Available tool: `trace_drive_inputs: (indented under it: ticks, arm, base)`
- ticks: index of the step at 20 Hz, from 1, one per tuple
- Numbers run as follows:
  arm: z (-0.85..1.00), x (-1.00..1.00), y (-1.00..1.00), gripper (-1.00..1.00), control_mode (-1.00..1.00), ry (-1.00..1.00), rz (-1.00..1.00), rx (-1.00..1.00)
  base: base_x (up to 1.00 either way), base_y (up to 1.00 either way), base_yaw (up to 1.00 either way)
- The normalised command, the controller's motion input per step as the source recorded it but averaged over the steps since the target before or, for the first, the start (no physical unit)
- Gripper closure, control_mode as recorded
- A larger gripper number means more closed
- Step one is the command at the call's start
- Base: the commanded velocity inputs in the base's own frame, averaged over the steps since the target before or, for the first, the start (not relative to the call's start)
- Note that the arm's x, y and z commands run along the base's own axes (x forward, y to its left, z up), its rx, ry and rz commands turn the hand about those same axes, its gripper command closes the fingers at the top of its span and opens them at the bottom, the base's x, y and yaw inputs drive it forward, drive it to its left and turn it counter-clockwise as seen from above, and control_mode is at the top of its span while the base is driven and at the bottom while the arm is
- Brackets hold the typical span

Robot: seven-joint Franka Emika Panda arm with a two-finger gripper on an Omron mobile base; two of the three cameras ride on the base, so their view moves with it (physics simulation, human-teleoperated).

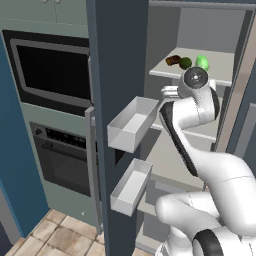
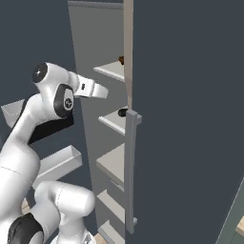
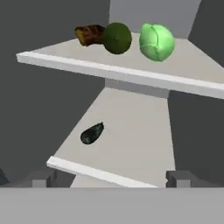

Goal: Take the eggplant and lime from the second highest rack and move them to the highest rack where the sweet potato and corn are located, to maximize freezer space. Close the freezer door after rearranging.

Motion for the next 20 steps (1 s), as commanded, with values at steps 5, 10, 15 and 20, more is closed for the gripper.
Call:
trace_drive_inputs:
  ticks: [5, 10, 15, 20]
  arm:
    - [-0.64, 0.00, -0.02, -1.00, -1.00, 0.00, -0.19, 0.69]
    - [-0.68, 0.56, -0.01, -1.00, -1.00, 0.00, -0.14, 0.31]
    - [-0.47, 0.67, 0.00, -1.00, -1.00, 0.00, -0.18, 0.19]
    - [-0.29, 0.57, -0.15, -1.00, -1.00, 0.00, -0.10, 0.04]
  base:
    - [0.00, 0.00, 0.00]
    - [0.00, 0.00, 0.00]
    - [0.00, 0.00, 0.00]
    - [0.00, 0.00, 0.00]
